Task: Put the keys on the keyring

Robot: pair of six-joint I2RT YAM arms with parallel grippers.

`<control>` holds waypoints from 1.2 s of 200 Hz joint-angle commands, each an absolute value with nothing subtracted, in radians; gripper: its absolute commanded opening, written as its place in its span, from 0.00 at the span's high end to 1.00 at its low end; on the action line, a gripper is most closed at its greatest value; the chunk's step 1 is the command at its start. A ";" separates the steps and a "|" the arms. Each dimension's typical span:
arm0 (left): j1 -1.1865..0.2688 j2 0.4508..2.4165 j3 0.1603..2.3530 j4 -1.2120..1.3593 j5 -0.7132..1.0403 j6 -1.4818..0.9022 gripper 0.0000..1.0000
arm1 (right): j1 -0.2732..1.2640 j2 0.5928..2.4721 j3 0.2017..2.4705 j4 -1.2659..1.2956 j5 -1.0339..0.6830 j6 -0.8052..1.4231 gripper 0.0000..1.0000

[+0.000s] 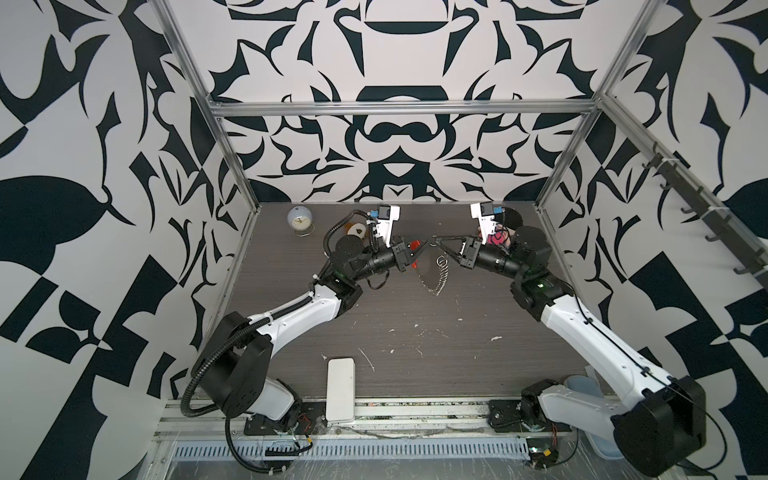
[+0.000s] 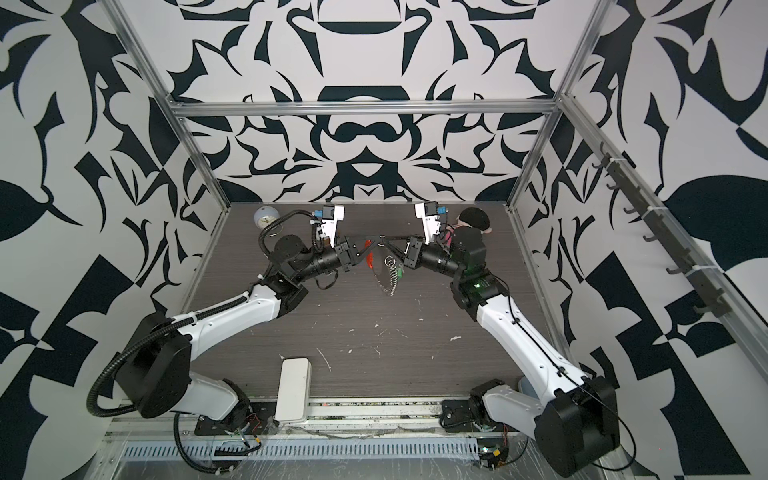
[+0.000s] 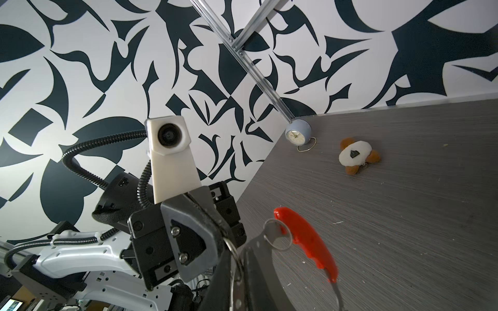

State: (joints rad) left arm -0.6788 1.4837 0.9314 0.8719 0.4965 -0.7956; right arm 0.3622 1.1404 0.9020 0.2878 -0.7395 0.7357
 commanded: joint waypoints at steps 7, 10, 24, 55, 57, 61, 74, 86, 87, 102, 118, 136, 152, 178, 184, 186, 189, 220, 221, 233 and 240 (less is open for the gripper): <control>-0.675 1.491 0.980 0.946 0.502 -0.828 1.00 | 0.375 1.131 0.909 0.353 -0.762 0.747 0.86; -0.675 1.491 0.981 0.946 0.502 -0.828 1.00 | 0.376 1.130 0.908 0.353 -0.762 0.748 0.85; -0.675 1.491 0.983 0.946 0.505 -0.830 1.00 | 0.377 1.125 0.905 0.354 -0.760 0.747 0.86; -0.675 1.496 0.989 0.937 0.504 -0.833 1.00 | 0.379 1.127 0.905 0.359 -0.756 0.749 0.94; -0.675 1.497 0.989 0.937 0.504 -0.834 1.00 | 0.380 1.127 0.905 0.360 -0.756 0.749 0.95; -0.675 1.499 0.991 0.936 0.504 -0.835 1.00 | 0.379 1.127 0.905 0.360 -0.757 0.749 0.96; -0.675 1.503 0.992 0.937 0.508 -0.839 1.00 | 0.379 1.123 0.906 0.359 -0.756 0.743 0.99; -0.675 1.503 0.992 0.932 0.508 -0.837 1.00 | 0.380 1.120 0.909 0.355 -0.750 0.737 1.00; -0.675 1.503 0.992 0.932 0.508 -0.838 1.00 | 0.379 1.120 0.908 0.355 -0.750 0.736 1.00; -0.675 1.503 0.992 0.921 0.504 -0.833 1.00 | 0.379 1.120 0.914 0.346 -0.751 0.731 1.00; -0.675 1.506 0.994 0.911 0.499 -0.829 1.00 | 0.379 1.115 0.919 0.330 -0.748 0.721 1.00; -0.675 1.501 1.001 0.869 0.497 -0.805 0.98 | 0.380 1.108 0.927 0.281 -0.718 0.690 1.00; -0.675 1.488 1.004 0.794 0.484 -0.754 0.89 | 0.381 1.100 0.948 0.197 -0.671 0.639 1.00; -0.675 1.433 1.001 0.575 0.437 -0.587 0.68 | 0.394 1.095 1.010 0.000 -0.574 0.507 1.00; -0.675 1.415 0.998 0.506 0.418 -0.534 0.66 | 0.397 1.097 1.023 -0.036 -0.556 0.474 1.00; -0.675 1.408 0.996 0.485 0.408 -0.515 0.65 | 0.398 1.098 1.027 -0.047 -0.550 0.466 1.00; -0.675 1.400 0.993 0.456 0.398 -0.489 0.64 | 0.399 1.098 1.033 -0.062 -0.543 0.451 1.00; -0.670 1.301 0.932 0.281 0.334 -0.237 0.61 | 0.402 1.118 1.094 -0.201 -0.511 0.292 1.00; -0.670 1.297 0.929 0.278 0.335 -0.227 0.61 | 0.402 1.120 1.095 -0.205 -0.512 0.286 1.00; -0.669 1.257 0.913 0.219 0.357 -0.112 0.63 | 0.404 1.134 1.123 -0.253 -0.512 0.229 1.00; -0.669 1.233 0.913 0.173 0.368 -0.049 0.63 | 0.404 1.142 1.137 -0.273 -0.516 0.201 1.00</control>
